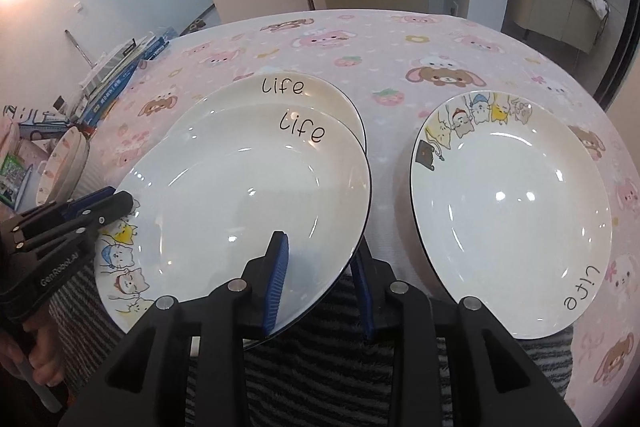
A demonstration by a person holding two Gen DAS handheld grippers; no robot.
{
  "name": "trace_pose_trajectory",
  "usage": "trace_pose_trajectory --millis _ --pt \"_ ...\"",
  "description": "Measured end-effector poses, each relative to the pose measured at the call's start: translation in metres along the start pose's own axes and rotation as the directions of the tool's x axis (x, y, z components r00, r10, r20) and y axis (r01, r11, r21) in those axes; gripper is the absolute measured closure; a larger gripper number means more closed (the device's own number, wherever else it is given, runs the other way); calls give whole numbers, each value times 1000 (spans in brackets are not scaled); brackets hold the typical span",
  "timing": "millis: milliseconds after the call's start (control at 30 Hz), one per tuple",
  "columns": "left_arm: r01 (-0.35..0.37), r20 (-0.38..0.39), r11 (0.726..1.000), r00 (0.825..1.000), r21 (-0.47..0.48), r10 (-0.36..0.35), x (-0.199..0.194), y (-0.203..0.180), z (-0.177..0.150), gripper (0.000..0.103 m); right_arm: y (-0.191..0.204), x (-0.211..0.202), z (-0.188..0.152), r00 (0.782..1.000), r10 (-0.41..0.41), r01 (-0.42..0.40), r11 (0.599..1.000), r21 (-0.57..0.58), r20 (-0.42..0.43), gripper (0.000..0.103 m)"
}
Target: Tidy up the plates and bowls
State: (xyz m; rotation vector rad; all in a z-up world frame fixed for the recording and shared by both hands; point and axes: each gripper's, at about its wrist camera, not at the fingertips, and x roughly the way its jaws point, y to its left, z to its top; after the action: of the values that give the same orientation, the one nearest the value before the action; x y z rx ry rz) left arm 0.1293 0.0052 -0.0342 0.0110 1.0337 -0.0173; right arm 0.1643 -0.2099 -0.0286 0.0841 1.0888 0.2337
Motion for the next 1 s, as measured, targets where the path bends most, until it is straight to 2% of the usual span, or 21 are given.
trace_pose_trajectory --millis 100,167,333,500,733,1000 --pt "20 -12 1000 1000 17 -20 -3 -1 0 88 -2 -12 1 999 -31 31 999 -4 28 72" --pt "8 -11 999 1000 32 -8 -2 -4 1 89 1 -13 1 999 -34 36 998 -55 36 83" --pt "-13 -5 999 1000 44 13 4 -5 5 90 2 -1 9 998 -56 58 997 -53 29 88" --pt "-15 1 999 1000 44 15 9 0 10 90 0 10 19 999 -48 48 998 -45 2 89" --pt "-4 1 998 1000 69 4 24 -2 16 91 0 20 26 996 -83 84 995 -60 10 91" --pt "9 5 998 1000 69 -9 29 2 21 92 -1 26 31 996 -86 87 993 -78 19 92"
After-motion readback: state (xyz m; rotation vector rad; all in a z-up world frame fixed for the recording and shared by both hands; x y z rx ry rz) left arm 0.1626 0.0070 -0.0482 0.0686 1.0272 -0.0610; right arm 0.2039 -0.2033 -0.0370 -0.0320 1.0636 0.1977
